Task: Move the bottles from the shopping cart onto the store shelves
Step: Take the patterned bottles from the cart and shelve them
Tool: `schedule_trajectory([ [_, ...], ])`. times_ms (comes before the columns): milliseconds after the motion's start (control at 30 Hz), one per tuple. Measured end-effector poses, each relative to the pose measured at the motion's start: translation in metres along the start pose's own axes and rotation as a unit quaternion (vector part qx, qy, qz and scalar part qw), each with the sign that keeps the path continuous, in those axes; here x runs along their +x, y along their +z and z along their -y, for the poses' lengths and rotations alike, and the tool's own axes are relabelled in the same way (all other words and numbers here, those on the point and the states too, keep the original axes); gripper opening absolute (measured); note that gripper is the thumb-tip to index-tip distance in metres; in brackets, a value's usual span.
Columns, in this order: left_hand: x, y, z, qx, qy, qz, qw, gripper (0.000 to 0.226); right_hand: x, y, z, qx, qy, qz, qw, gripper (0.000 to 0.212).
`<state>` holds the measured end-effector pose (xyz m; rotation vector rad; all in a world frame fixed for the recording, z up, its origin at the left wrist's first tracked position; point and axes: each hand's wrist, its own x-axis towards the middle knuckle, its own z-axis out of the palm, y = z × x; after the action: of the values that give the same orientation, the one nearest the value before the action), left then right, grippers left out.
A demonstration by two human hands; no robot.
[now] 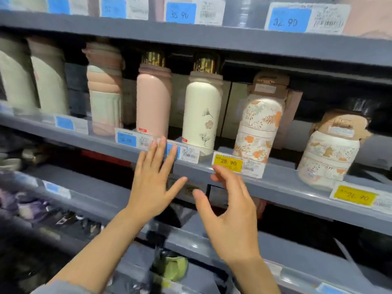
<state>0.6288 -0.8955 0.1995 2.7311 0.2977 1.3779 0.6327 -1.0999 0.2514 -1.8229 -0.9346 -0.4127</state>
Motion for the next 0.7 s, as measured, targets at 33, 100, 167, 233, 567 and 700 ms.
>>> schedule_trajectory([
  [33,-0.016,-0.004,0.005,-0.027,0.013,0.013,0.999,0.070,-0.010,0.011,0.010,0.031,0.017,0.042,0.998,0.036],
  [100,-0.060,-0.019,0.019,-0.081,0.035,0.044,0.995,0.065,-0.028,0.036,0.029,0.046,0.021,0.121,0.991,0.031],
  [167,-0.115,-0.040,0.046,-0.101,0.010,0.071,0.992,0.059,-0.045,0.069,0.047,0.037,0.021,0.183,0.982,0.027],
  [233,-0.175,-0.071,0.084,-0.112,-0.092,0.115,0.983,0.052,-0.062,0.113,0.067,0.080,0.062,0.224,0.969,0.025],
  [567,-0.377,-0.274,0.265,-0.007,-0.440,0.140,0.887,0.051,-0.165,0.371,0.212,0.266,0.194,0.466,0.822,0.015],
  [700,-0.424,-0.328,0.295,-0.014,-0.541,0.101,0.835,0.025,-0.187,0.441,0.249,0.280,0.241,0.548,0.750,0.006],
])
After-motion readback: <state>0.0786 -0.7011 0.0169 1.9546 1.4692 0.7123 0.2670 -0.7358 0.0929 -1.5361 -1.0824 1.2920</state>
